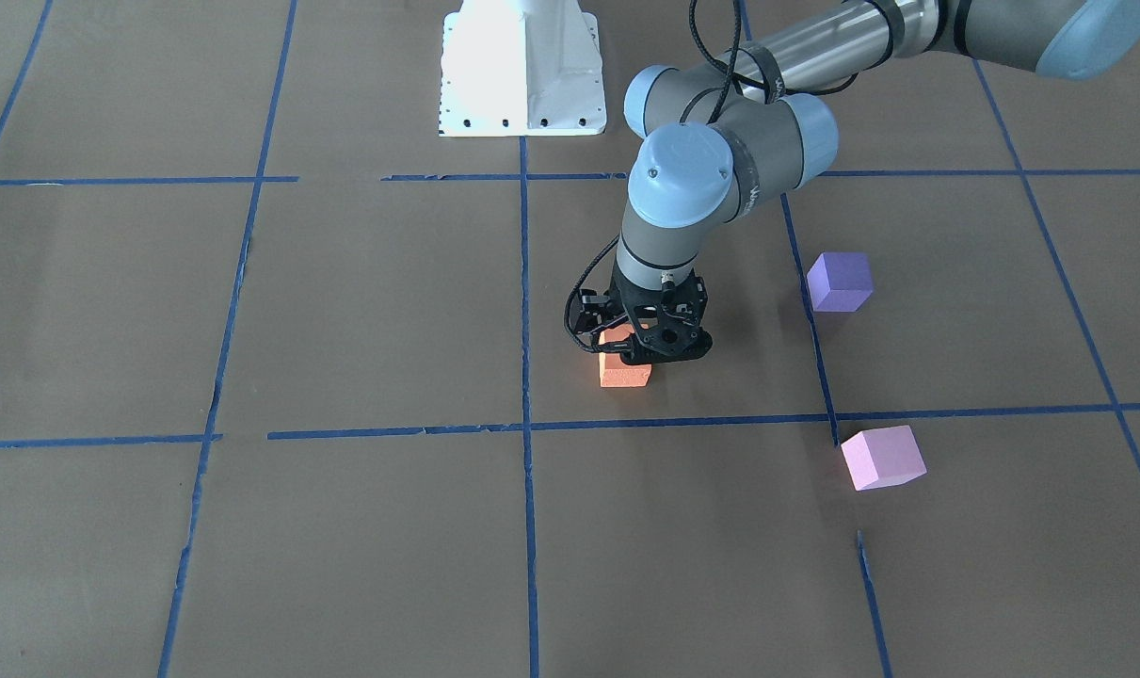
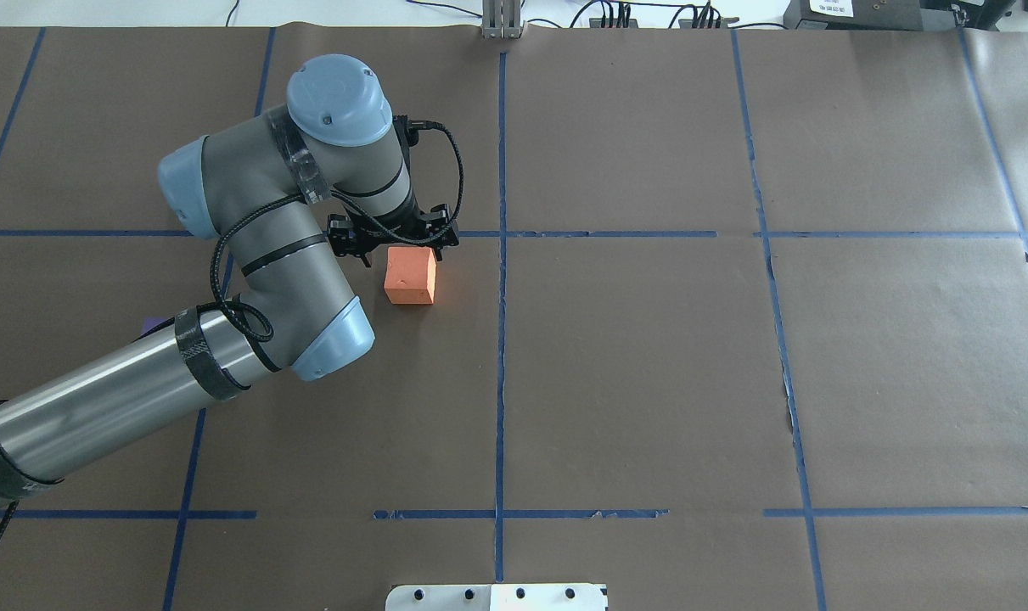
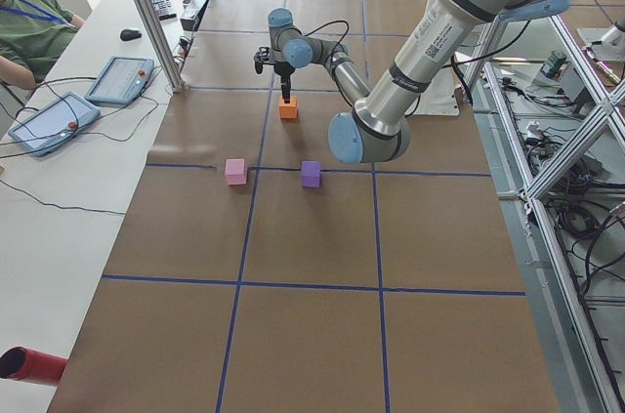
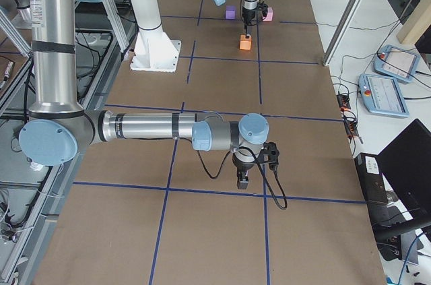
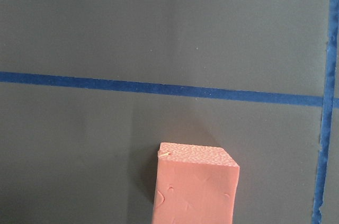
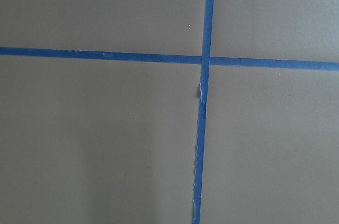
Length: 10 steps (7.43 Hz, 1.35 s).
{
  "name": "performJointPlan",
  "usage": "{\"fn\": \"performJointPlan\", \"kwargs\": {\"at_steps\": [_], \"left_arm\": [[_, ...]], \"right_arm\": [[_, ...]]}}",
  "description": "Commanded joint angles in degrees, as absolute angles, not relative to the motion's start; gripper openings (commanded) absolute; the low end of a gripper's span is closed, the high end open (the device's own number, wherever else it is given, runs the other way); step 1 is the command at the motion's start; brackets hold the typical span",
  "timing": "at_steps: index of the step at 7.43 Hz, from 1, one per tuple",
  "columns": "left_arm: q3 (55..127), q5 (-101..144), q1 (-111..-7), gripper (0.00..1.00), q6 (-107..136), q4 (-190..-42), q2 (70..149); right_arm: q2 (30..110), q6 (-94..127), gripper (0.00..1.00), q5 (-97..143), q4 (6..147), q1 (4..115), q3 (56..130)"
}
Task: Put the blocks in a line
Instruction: 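Close the left gripper on the orange cube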
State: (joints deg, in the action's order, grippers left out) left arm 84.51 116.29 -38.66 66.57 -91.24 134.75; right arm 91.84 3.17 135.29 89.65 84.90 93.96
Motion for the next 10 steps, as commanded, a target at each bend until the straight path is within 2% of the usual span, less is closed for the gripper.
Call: {"fn": "performJointPlan", "kwargs": {"at_steps": [1,10], "left_arm": [[83.6,116.2,-38.1,1.00,66.5,-91.9,134.7],[79.2,112.9,-36.1,1.00,67.8,-97.6,134.4]], "right_arm": [[91.8,3.2,1.00,135.3,89.6,84.9,94.0],[91.8,3.2,1.00,135.4,89.6,84.9,94.0]]}}
